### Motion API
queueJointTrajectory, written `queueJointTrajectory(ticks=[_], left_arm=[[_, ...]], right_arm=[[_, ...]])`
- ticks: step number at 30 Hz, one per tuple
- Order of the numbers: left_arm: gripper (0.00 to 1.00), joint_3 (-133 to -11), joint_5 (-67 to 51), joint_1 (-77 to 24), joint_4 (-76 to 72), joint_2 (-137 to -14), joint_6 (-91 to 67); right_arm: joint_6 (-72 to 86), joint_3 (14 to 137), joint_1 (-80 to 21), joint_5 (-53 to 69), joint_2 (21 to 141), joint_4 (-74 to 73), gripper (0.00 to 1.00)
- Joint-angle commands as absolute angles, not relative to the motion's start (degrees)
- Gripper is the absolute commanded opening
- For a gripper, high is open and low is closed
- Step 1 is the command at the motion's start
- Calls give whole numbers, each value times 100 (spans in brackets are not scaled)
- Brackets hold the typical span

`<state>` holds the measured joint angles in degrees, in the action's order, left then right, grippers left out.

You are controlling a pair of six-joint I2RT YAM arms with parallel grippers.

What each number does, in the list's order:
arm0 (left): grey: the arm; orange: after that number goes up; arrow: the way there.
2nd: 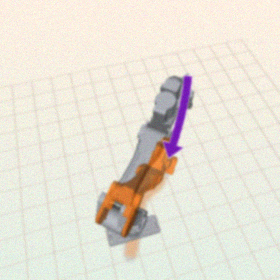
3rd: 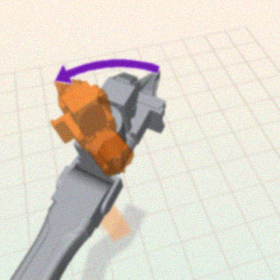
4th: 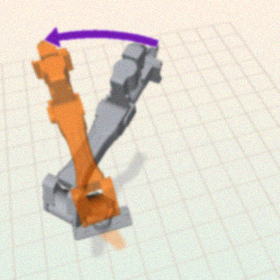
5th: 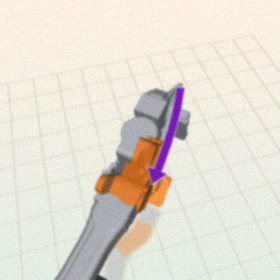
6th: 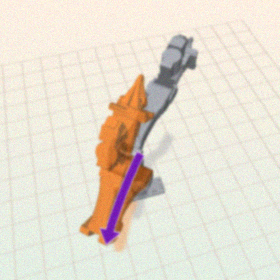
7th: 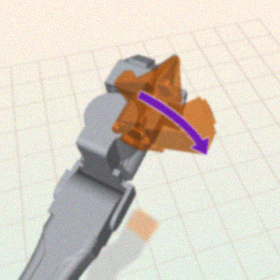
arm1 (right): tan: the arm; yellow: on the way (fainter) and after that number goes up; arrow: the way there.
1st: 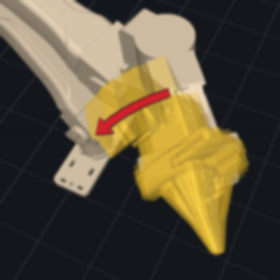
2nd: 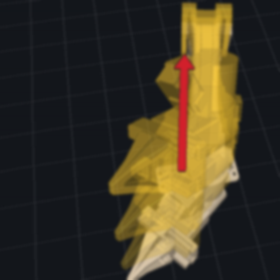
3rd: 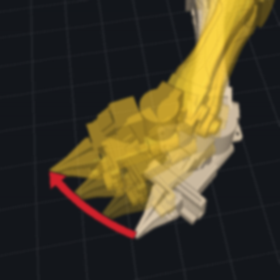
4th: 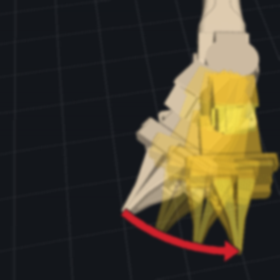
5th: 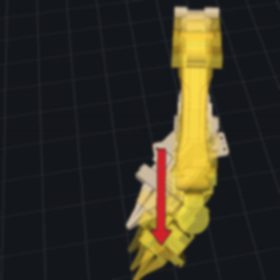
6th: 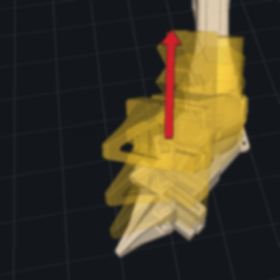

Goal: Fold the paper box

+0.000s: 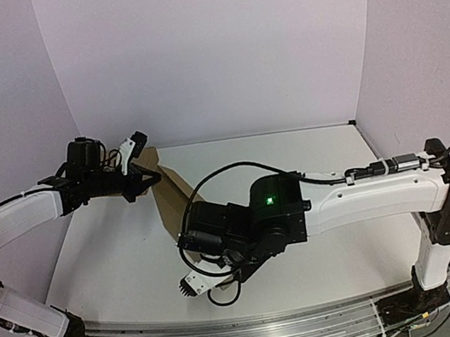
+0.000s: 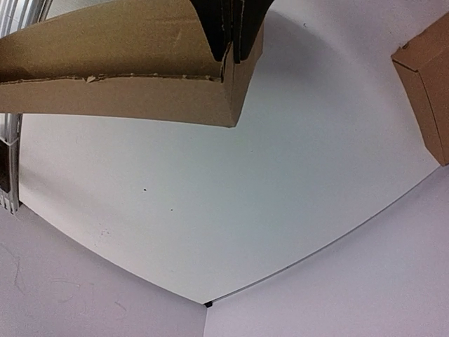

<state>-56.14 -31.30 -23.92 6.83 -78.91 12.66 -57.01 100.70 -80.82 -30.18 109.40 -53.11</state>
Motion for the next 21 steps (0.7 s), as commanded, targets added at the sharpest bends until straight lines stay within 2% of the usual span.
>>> queueJointTrajectory(ticks=[1, 5, 10, 16, 21], left_arm=[[0, -5162, -3559, -2604, 1442, -8185, 967], [0, -4963, -3583, -2584, 1153, -8176, 1059], [0, -4818, -3680, -2584, 968, -8167, 1274], [0, -4733, -3643, -2584, 885, -8152, 1569], [0, -4755, -3665, -2593, 858, -8128, 1718]], right_arm=[[-5433, 9827, -7903, -2753, 11357, -5461, 26], [-5257, 10151, -7907, -2467, 11229, -5186, 37], [-4989, 10239, -7904, -1901, 10932, -4664, 44], [-4409, 9999, -7846, -347, 10391, -3394, 59], [-3385, 9785, -7574, 467, 10042, -2340, 63]])
